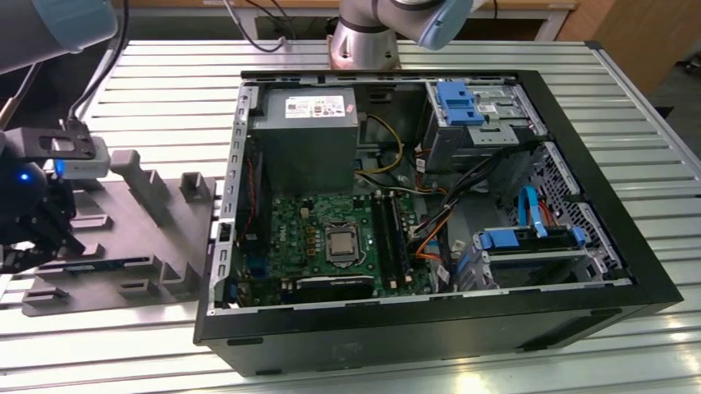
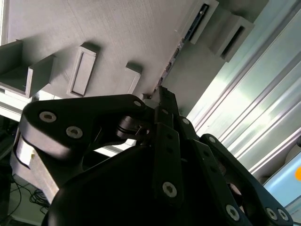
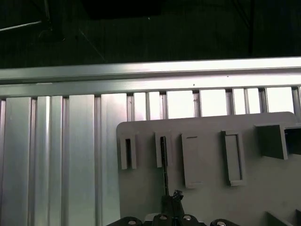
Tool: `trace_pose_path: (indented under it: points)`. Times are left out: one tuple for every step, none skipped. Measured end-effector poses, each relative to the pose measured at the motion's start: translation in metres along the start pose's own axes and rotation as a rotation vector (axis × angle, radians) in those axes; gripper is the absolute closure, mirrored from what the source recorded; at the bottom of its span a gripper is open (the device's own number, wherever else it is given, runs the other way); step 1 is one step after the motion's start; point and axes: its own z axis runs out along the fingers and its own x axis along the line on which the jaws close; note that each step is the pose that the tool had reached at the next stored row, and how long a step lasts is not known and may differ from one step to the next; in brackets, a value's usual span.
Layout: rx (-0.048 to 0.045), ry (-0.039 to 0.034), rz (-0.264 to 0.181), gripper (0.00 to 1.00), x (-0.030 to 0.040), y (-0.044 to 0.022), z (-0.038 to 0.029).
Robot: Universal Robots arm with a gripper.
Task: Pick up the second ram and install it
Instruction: 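Pick up the second ram and move it above second insertion slot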
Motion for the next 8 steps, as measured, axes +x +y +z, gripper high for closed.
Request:
trace_pose_path:
  points:
    - [-0.0001,0.0001,-0.002,0.89,0.0002,-0.0001,0.0012]
    - [-0.0002,0.0004,-0.004,0.89,0.0004,-0.0003,0.0023]
    - [-0.0003,0.0004,-0.007,0.89,0.0006,-0.0004,0.0033]
    - [-0.0005,0.0006,-0.011,0.89,0.0006,-0.0006,0.0043]
    - [-0.0005,0.0007,-0.014,0.89,0.0007,-0.0007,0.0052]
    - [-0.0008,0.0009,-0.017,0.89,0.0008,-0.0008,0.0060]
    - [-0.0011,0.0011,-0.021,0.89,0.0008,-0.0010,0.0069]
    - [-0.0014,0.0013,-0.024,0.89,0.0009,-0.0011,0.0075]
